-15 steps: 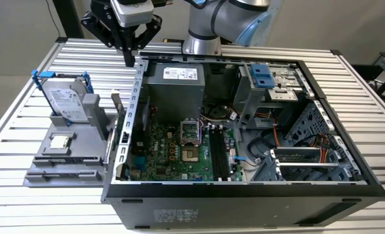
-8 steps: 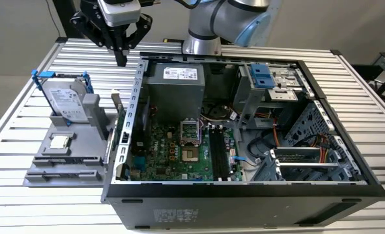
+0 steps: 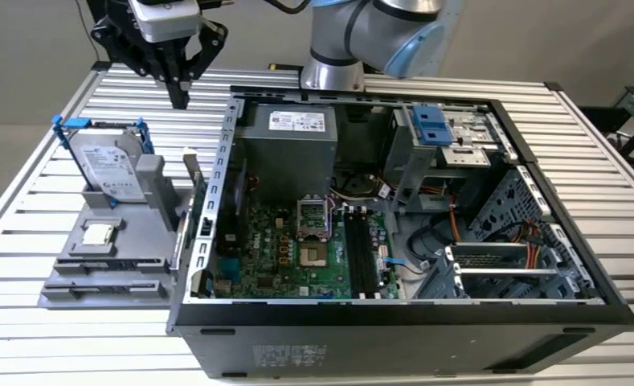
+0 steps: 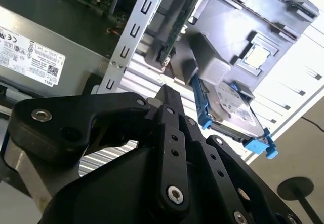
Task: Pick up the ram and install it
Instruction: 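Reach for the ram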
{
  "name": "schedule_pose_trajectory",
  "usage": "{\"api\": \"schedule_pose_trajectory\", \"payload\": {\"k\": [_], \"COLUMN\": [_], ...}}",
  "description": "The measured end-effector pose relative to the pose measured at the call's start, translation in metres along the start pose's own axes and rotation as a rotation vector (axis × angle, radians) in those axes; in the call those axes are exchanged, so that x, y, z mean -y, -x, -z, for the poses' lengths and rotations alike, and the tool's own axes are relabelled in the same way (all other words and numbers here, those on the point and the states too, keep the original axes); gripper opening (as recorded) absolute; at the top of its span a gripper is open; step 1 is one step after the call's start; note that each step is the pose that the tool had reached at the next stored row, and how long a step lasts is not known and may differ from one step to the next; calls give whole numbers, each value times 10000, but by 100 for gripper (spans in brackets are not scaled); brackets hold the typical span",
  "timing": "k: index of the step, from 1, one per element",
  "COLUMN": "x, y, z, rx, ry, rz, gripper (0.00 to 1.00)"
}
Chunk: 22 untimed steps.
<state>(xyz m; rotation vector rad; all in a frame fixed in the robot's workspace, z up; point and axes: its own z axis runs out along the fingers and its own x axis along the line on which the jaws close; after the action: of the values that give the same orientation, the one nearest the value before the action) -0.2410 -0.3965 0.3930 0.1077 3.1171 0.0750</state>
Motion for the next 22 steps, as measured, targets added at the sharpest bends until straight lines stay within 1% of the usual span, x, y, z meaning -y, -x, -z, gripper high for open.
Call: {"api": "schedule_pose_trajectory", "payload": {"k": [6,9,22], "x": [6,9,19], "y": [-179,-254,-527], "z": [4,5,11], "rx": [0,1,0], "ry": [0,0,0], "rz": [0,1,0], "gripper": [0,0,0]}}
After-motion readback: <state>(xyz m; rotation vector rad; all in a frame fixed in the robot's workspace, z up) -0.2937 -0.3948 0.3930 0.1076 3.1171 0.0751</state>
